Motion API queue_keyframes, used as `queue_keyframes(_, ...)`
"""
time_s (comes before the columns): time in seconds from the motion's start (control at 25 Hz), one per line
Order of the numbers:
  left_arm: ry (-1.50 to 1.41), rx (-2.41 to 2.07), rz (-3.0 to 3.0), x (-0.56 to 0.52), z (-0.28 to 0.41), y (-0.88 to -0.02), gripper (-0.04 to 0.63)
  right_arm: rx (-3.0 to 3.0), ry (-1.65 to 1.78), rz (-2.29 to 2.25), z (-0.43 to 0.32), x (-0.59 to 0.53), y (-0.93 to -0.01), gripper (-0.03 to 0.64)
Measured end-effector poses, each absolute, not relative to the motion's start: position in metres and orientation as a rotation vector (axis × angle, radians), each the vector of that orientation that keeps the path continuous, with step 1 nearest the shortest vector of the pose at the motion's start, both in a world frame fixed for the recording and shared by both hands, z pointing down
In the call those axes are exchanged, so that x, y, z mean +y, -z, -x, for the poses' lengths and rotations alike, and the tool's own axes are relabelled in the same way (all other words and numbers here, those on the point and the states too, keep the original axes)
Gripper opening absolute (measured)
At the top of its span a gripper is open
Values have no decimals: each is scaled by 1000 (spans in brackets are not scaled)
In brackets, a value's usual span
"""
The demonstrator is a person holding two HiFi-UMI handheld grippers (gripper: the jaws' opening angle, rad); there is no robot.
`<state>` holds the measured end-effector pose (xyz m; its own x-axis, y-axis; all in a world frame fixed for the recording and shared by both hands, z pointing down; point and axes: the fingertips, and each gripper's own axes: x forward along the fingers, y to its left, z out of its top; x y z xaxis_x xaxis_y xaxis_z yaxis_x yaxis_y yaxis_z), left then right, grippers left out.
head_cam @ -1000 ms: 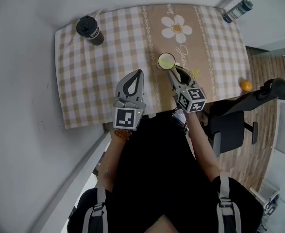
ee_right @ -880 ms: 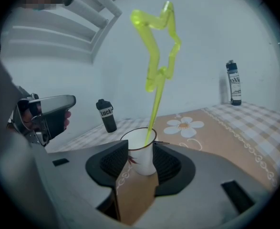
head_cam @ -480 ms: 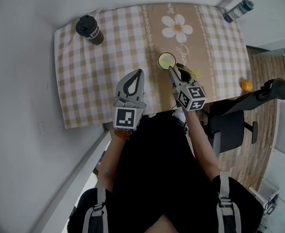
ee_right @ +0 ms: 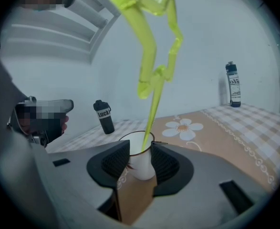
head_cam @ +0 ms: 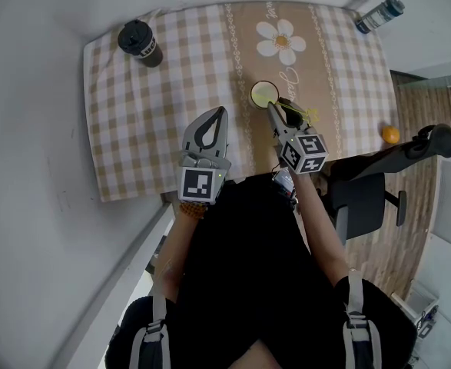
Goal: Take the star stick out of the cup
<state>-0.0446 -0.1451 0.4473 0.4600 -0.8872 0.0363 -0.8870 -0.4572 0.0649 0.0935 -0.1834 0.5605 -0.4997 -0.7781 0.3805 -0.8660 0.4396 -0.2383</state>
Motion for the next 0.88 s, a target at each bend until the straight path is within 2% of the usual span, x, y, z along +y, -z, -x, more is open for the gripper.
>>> queue_keyframes(0.72,9,-1586,-2627,-149,42,-445,5,-2472,-594,-1437,-95,-184,-561,138)
queue_keyframes(0.88,15,-1596,-2622,-148,44,-444,5,-2469,-577,-1450,-95,-183,-560,119)
